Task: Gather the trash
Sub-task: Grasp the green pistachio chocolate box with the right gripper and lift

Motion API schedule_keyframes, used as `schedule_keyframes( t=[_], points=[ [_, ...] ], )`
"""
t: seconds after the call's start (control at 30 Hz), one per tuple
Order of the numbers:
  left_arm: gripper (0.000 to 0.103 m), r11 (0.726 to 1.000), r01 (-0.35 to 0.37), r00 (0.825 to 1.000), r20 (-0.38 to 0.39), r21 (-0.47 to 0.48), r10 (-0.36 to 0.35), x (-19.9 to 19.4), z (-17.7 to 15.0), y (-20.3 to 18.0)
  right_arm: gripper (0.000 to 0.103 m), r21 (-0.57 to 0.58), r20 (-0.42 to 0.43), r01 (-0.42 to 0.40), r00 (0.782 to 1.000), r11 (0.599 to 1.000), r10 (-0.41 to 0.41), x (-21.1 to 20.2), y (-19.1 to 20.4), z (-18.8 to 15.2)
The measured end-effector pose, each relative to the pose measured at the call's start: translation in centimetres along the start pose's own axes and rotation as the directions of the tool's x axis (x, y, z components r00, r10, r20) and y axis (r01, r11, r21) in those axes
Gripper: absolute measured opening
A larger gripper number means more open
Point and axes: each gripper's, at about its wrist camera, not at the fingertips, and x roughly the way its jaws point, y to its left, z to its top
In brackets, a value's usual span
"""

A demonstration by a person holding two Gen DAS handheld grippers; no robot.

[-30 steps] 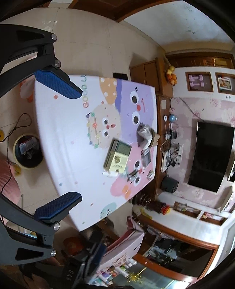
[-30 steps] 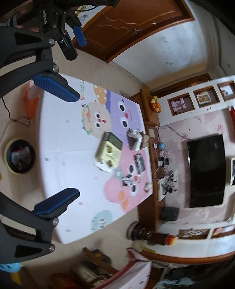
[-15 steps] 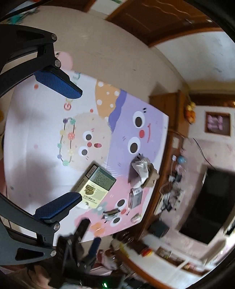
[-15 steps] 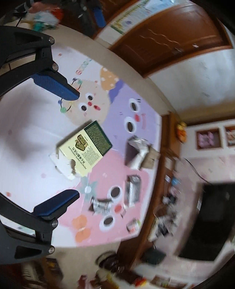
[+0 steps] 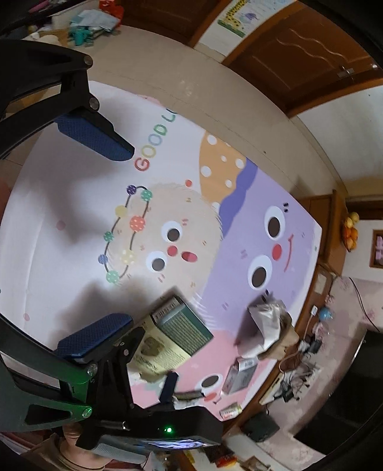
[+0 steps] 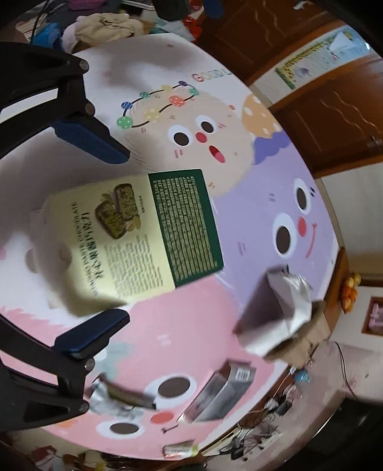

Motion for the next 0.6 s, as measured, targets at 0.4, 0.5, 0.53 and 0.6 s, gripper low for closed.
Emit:
schedule_keyframes(
  t=[0.4,0.5,0.53,0.6],
  points=[
    [0.102,1.000,-0.022,1.000,-0.021,0.012,0.022,0.6,1.1,-0.9,0.097,0.014,-0.120,0.005,0.993,1.000,-0.003,3.6,-1.3,1.4],
    [0.102,0.999,-0.019,1.000,-0.023,0.027,0.019,0.8,1.6,-1.7,0.096,0.039,-0.128,-0.010,0.992,0.999,0.015,3.5,-1.8,1.3],
    [0.102,0.999,-0.021,0.999,-0.023,0.032,0.022,0.9,1.9,-1.9,0.096,0.045,-0.122,-0.010,0.992,0.999,0.015,3.3,-2.0,1.2],
    [0.102,0.998,-0.040,0.999,-0.012,0.041,0.041,0.8,2.4,-2.6,0.095,0.064,-0.108,-0.015,0.994,0.998,0.022,2.7,-2.3,1.2]
  ],
)
